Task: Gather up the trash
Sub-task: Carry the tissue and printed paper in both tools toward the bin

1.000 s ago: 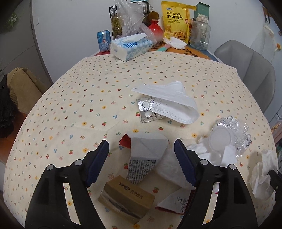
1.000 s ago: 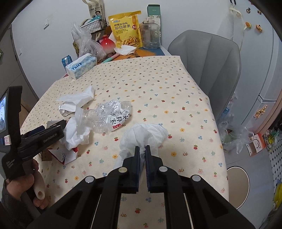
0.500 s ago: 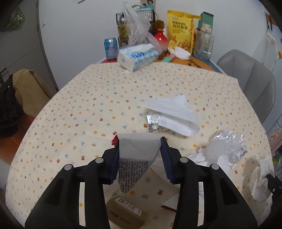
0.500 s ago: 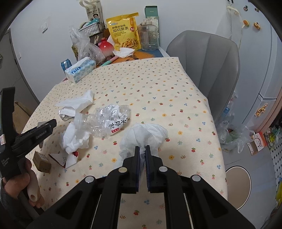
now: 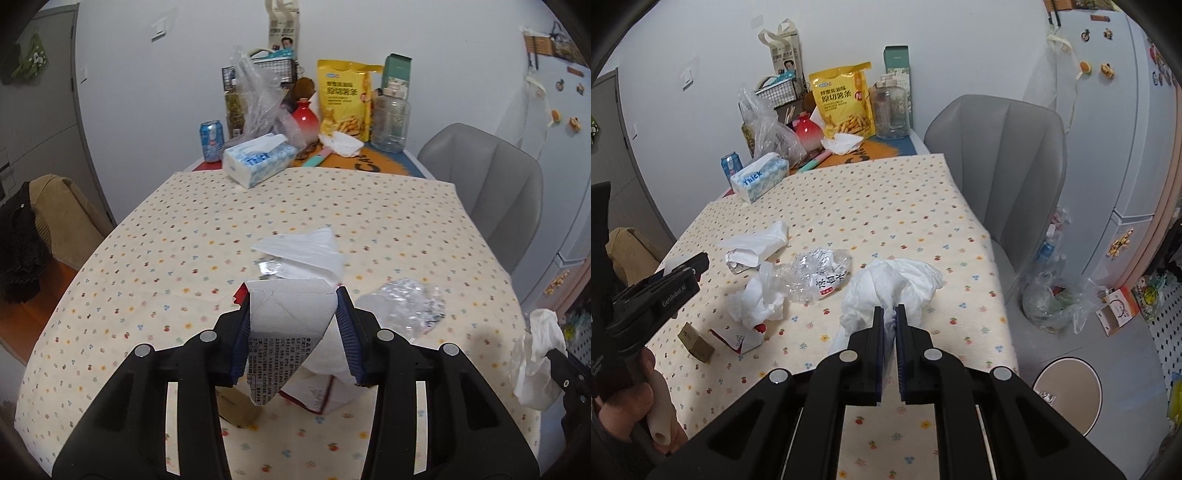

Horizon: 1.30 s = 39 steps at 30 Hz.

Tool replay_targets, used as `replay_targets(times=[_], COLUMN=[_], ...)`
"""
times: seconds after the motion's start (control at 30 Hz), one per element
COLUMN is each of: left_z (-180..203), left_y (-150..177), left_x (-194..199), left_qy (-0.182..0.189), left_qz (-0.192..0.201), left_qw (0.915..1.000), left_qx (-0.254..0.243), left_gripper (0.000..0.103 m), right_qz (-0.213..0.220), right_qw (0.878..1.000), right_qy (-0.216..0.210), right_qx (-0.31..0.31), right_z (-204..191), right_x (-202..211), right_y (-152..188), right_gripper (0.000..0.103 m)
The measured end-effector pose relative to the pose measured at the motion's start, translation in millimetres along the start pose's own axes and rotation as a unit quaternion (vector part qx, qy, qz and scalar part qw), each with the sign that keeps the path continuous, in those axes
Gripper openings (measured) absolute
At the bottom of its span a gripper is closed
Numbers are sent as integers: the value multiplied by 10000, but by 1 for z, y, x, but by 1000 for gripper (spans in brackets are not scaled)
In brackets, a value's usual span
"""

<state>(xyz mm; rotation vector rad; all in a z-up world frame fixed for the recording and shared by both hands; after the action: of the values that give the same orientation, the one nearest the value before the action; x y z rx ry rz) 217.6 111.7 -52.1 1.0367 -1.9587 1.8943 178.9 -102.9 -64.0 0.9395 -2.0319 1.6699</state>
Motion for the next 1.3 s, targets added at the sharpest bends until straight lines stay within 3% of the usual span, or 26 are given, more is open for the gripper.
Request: replay_targets(times=[0.67,1.3], left_z=[122,261], left_y=[4,32], left_x=[77,107], left_qy=[941,1551], left_qz=[389,336], left_qw=[9930,9763], left_qx=[-600,-1471], left_gripper=[43,43], right_qz=[549,488], right_qw=[9944,9830], right_qy=[776,1351], right_qx=[-472,-1142], right_z=[99,217], right_x=[84,112], right_y=[-2,23], right_gripper=[7,7])
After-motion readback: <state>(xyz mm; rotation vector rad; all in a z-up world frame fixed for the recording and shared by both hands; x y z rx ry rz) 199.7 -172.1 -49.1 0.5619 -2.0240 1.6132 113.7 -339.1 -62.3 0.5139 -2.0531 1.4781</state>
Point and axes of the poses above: each gripper's, at about its wrist camera, not at the fingertips, and x roughly against the way its jaws point, z to its right, y to its underside, the point moved 6 cm from there along -x, roughly the way its jaws point, and after that the axes turned 11 degrees about -y, right-handed, at the moved point
